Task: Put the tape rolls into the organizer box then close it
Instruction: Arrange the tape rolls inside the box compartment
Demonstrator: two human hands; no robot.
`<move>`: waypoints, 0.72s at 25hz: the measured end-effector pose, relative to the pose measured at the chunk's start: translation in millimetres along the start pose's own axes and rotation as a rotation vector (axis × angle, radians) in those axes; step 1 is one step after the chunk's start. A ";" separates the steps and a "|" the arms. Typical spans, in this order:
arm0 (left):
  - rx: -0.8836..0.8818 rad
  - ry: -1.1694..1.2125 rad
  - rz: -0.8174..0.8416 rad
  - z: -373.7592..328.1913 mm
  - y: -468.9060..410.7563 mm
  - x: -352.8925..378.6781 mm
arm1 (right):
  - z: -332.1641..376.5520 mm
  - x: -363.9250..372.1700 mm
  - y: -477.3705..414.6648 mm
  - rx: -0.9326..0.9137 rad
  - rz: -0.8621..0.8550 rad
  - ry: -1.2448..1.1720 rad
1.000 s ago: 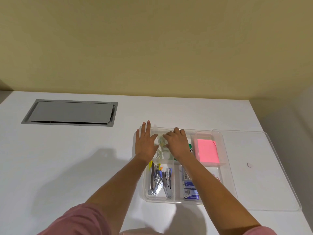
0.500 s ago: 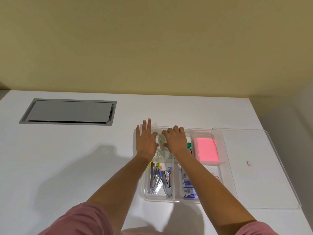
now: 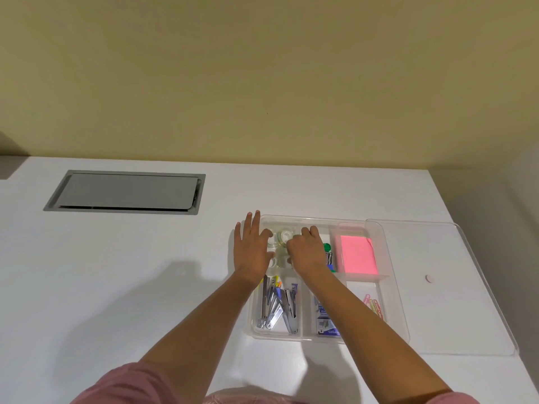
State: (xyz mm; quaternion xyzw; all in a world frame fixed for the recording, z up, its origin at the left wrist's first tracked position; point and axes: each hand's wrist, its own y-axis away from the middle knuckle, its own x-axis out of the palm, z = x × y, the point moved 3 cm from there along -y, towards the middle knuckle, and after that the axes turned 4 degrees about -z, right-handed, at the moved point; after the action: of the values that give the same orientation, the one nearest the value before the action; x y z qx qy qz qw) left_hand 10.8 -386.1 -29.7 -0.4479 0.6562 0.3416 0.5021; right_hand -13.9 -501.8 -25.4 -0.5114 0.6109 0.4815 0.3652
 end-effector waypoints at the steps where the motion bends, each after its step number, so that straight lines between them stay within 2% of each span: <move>1: -0.006 -0.007 0.006 0.9 1.0 0.5 | 1.7 -1.3 0.0 -0.003 -0.006 0.018; 10: -0.077 -0.044 0.054 3.7 0.4 4.7 | 9.0 -8.5 2.3 0.011 0.027 0.061; 18: -0.083 -0.067 0.038 3.1 -1.2 8.1 | 5.1 -38.4 5.6 0.061 -0.060 0.097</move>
State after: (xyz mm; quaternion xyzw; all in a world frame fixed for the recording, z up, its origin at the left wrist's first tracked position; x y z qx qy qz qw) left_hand 12.2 -385.7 -38.4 -0.4442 0.6327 0.3928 0.4980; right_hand -11.5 -486.3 10.5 -0.5410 0.6267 0.4261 0.3646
